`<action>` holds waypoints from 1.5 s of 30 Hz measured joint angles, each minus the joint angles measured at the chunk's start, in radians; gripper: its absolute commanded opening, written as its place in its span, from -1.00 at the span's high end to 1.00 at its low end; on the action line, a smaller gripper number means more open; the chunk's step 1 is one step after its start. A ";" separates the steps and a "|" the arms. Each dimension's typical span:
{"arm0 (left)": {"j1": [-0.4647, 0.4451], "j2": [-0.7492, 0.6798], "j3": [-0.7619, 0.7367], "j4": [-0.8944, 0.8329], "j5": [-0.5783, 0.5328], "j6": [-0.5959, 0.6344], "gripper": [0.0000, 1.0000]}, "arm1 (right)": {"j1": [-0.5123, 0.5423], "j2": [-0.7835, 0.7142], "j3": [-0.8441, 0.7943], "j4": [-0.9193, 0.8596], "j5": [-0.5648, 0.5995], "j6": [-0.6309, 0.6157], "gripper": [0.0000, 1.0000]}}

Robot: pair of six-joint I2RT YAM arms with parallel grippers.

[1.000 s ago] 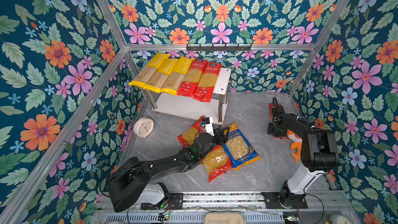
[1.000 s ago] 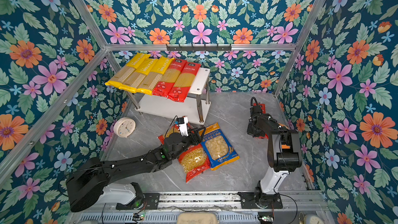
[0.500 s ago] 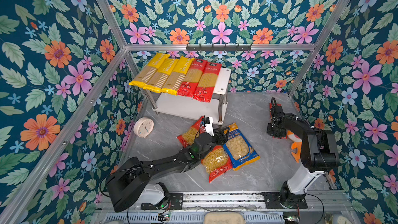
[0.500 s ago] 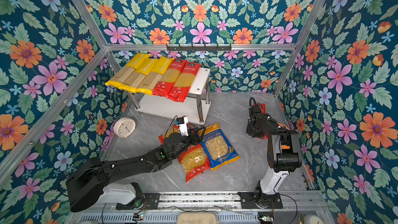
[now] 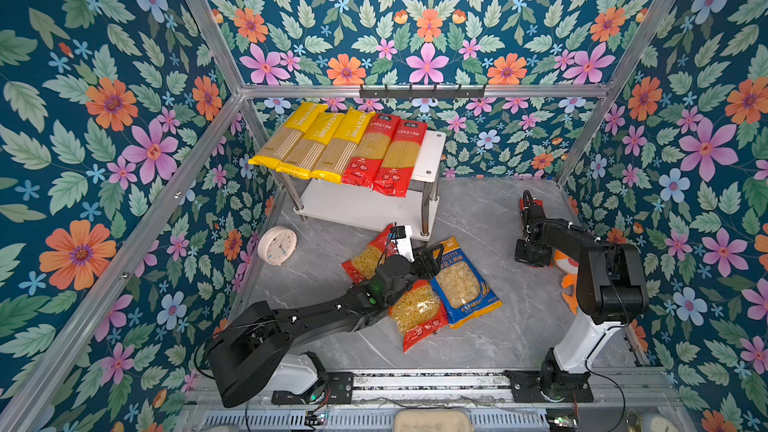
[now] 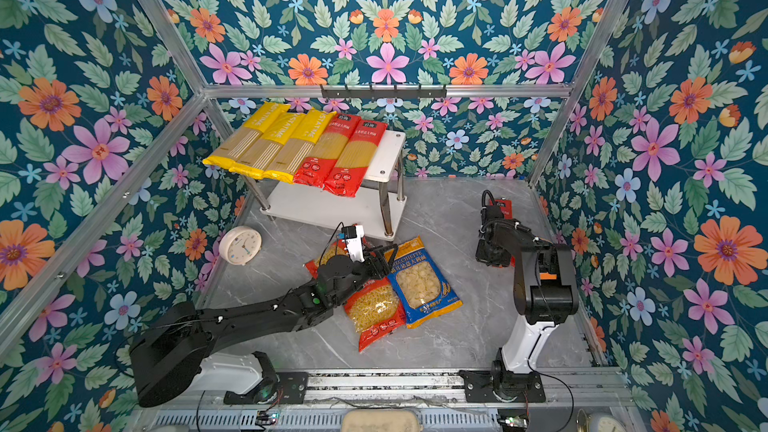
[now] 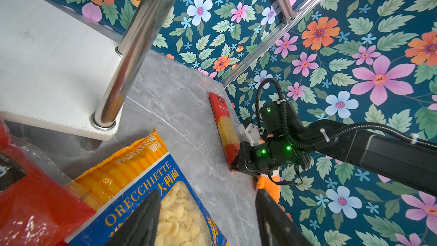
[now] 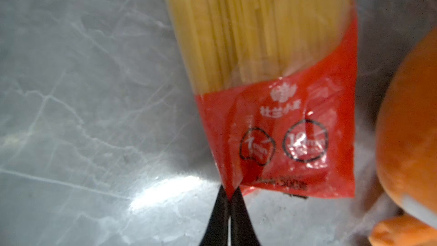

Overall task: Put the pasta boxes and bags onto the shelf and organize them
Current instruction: 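Grasp the red spaghetti pack near the orange toy with the right gripper and lift it, then raise the spaghetti pack upright with the right gripper while the left grasps it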

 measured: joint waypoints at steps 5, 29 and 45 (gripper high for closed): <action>0.000 0.010 0.004 0.001 0.004 0.000 -0.32 | 0.040 -0.050 0.000 -0.023 -0.027 0.000 1.00; 0.002 0.002 -0.019 -0.002 -0.036 -0.003 -0.31 | 0.523 -0.366 -0.080 -0.116 -0.435 0.177 0.97; 0.003 0.165 0.145 -0.113 0.040 0.065 -0.35 | 0.089 -0.428 -0.224 0.149 -0.700 0.318 -0.24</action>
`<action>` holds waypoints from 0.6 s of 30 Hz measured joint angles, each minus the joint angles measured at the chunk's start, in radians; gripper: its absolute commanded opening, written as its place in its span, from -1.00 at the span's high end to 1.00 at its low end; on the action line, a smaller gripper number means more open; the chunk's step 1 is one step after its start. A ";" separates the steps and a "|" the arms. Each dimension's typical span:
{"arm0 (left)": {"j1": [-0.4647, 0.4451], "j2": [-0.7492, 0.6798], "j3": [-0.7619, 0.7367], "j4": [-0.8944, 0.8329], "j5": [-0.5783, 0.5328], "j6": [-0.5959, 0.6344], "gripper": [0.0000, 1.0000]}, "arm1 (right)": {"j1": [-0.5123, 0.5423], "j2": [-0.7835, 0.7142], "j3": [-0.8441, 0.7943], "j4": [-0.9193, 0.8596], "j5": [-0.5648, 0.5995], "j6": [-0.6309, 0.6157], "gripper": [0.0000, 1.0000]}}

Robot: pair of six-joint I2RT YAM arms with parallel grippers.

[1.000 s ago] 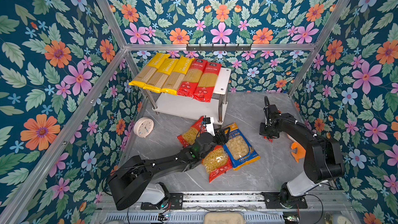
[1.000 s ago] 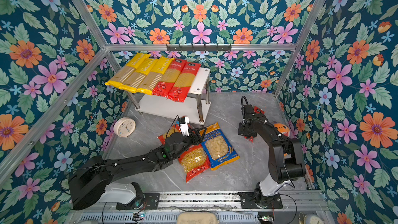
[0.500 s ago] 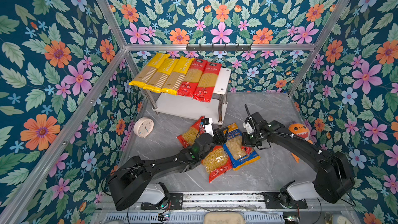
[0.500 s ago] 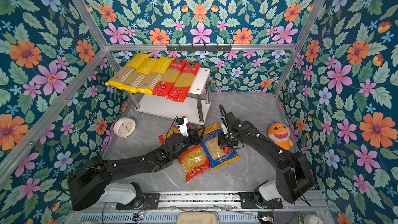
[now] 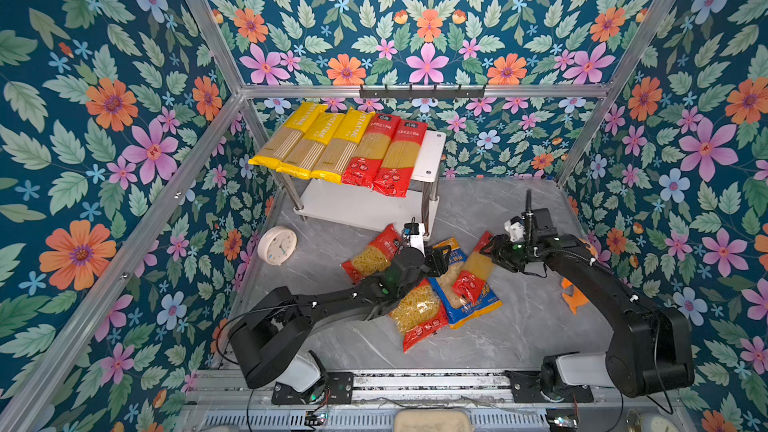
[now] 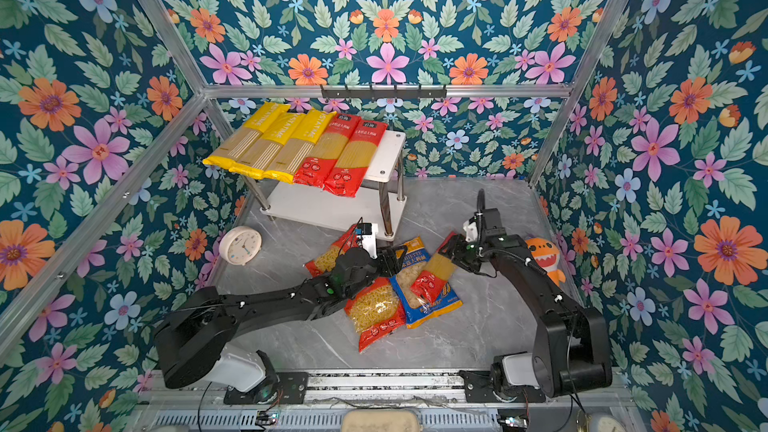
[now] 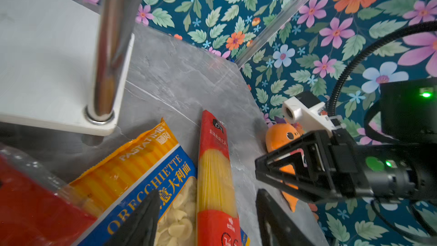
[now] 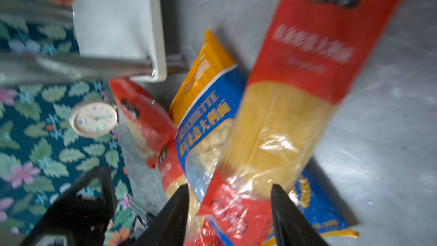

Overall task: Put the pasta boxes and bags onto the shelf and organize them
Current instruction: 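Raise the spaghetti pack upright with the right gripper while the left grasps it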

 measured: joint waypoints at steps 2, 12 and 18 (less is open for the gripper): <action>0.000 0.061 0.058 -0.032 0.043 0.027 -0.36 | -0.082 0.013 -0.069 0.077 -0.014 0.056 -0.33; -0.002 0.244 0.224 -0.216 0.166 0.126 -0.37 | -0.161 0.223 -0.226 0.509 -0.101 0.264 -0.42; -0.002 0.280 0.218 -0.218 0.209 0.114 -0.35 | -0.159 0.318 -0.254 0.739 -0.158 0.344 -0.22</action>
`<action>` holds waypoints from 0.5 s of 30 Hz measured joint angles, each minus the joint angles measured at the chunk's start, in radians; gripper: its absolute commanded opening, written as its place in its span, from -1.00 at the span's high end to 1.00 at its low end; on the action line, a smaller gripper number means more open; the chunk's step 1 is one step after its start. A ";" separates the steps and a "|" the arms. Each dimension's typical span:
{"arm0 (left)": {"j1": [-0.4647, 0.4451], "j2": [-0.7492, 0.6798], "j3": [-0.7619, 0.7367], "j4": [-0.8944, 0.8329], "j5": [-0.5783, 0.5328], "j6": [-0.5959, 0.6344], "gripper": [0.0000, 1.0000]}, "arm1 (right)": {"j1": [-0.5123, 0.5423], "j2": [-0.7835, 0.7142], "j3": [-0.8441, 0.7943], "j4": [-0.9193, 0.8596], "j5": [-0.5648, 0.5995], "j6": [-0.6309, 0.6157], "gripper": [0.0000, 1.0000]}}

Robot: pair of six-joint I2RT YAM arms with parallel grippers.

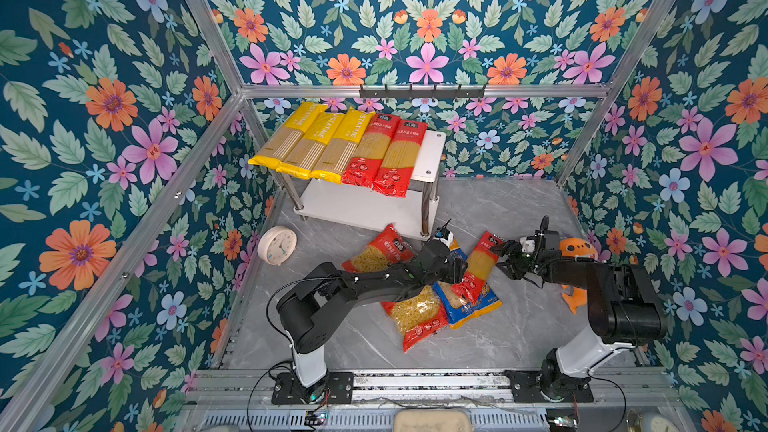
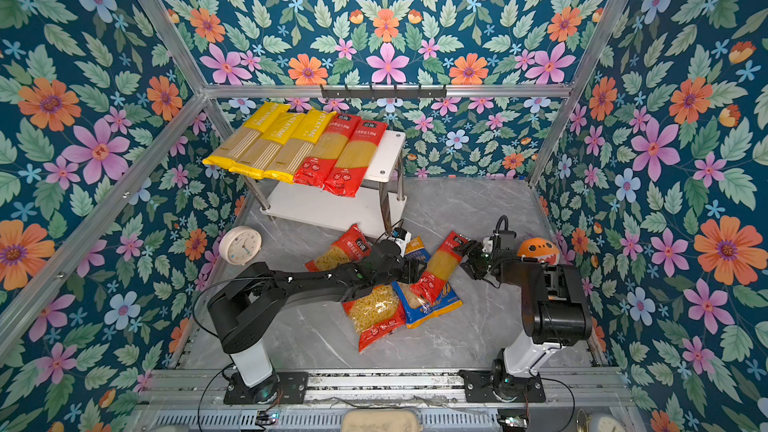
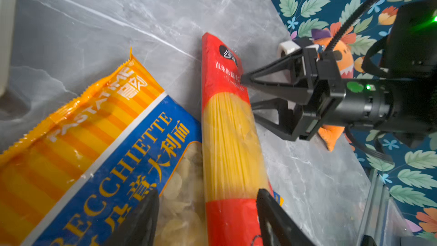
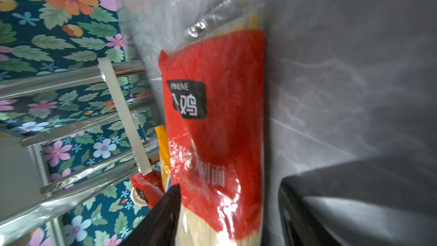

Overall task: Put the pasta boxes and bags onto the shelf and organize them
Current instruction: 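Raise the spaghetti pack upright with the right gripper while the left grasps it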

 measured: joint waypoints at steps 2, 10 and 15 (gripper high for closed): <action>0.000 0.011 -0.004 0.002 0.011 -0.020 -0.35 | 0.006 0.036 -0.005 0.080 -0.017 0.020 -0.14; 0.001 0.022 -0.025 0.051 0.050 -0.073 -0.34 | 0.066 0.127 -0.017 0.288 -0.021 0.078 0.25; 0.002 -0.010 -0.041 0.059 0.061 -0.077 -0.34 | 0.071 0.149 -0.031 0.380 -0.028 0.125 0.63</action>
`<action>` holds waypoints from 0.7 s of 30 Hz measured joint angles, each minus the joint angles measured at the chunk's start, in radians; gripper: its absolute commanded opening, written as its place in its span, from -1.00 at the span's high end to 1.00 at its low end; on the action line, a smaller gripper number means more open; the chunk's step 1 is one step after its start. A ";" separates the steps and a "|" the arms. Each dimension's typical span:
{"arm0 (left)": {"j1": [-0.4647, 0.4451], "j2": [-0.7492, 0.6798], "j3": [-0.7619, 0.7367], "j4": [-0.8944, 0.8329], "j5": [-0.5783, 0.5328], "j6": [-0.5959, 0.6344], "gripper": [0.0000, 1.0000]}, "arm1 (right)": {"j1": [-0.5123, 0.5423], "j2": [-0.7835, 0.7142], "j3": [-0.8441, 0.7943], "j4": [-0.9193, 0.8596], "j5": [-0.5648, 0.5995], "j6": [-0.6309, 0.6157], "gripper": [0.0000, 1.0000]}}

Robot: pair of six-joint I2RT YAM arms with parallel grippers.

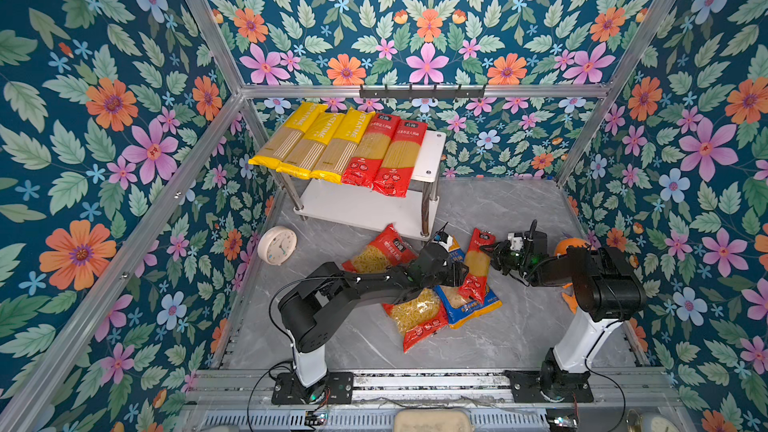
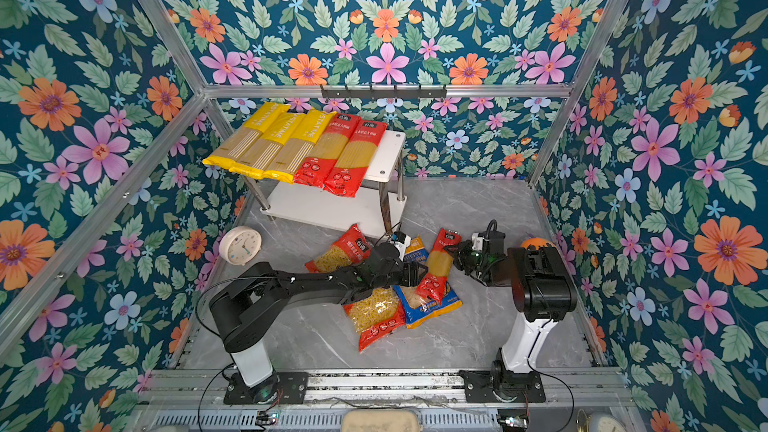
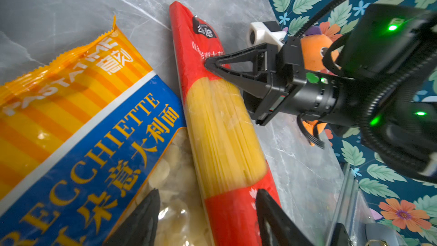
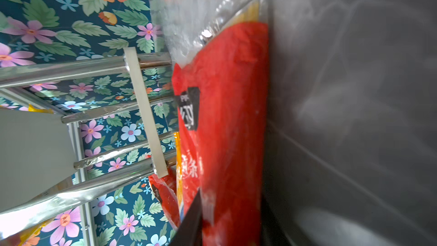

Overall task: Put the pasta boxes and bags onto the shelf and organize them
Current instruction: 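Raise the spaghetti pack upright with the right gripper while the left grasps it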

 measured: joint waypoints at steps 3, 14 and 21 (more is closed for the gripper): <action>0.003 -0.032 -0.013 0.004 0.000 -0.003 -0.34 | 0.000 -0.012 -0.010 0.030 -0.002 0.032 0.72; 0.026 -0.199 -0.105 0.086 -0.006 0.010 -0.40 | 0.010 -0.237 -0.001 -0.073 0.058 0.001 0.85; 0.080 -0.262 -0.153 0.170 0.085 0.052 -0.48 | 0.038 -0.404 0.026 -0.105 0.083 -0.071 0.94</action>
